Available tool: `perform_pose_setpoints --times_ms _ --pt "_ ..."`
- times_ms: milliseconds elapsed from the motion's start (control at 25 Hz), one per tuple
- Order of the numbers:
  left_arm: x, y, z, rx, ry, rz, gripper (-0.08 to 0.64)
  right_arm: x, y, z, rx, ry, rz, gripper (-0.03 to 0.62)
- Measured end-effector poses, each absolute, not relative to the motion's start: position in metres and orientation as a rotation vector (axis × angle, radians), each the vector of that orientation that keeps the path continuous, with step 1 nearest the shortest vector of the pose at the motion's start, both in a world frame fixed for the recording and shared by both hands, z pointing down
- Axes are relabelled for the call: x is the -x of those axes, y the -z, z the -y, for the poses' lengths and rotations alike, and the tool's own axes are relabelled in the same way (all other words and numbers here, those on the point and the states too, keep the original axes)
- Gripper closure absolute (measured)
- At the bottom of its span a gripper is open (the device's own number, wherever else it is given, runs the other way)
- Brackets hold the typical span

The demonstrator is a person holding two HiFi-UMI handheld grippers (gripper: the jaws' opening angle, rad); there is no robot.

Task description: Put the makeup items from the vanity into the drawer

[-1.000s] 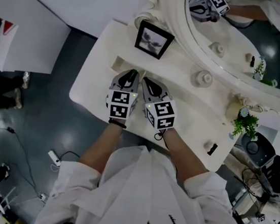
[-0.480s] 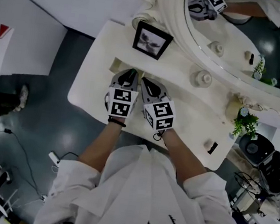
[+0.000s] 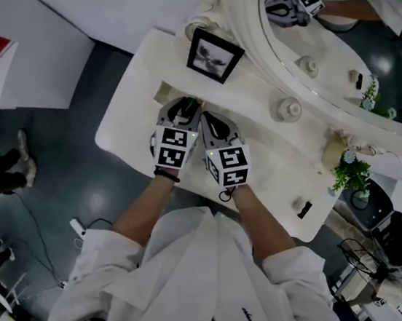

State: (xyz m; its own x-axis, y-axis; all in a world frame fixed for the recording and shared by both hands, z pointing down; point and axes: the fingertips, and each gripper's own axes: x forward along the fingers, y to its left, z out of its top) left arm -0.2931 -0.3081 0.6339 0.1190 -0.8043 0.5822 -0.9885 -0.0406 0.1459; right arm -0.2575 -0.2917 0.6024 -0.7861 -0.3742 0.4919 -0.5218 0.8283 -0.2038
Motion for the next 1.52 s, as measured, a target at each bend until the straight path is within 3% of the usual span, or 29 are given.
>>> perform_pose_setpoints --times_ms 520,1040,1320,1520 --pt "0.299 -0.634 0.303 -1.878 -0.468 1.765 0.299 0.251 -0.602 0.284 -0.666 -0.469 2.570 0.575" --pt "0.292 -0.621 0.291 -1.869 -0.489 1.827 0.301 0.223 -0.591 0.278 -0.722 -0.468 2.574 0.574" --pt "0.267 -0.601 0.282 -1.921 -0.508 1.846 0.478 0.189 -0.574 0.283 -0.785 -0.457 2.586 0.575" --pt "0.228 -0.567 0.275 -2.042 -0.448 1.832 0.518 0.144 -0.551 0.281 -0.841 -0.453 2.617 0.574"
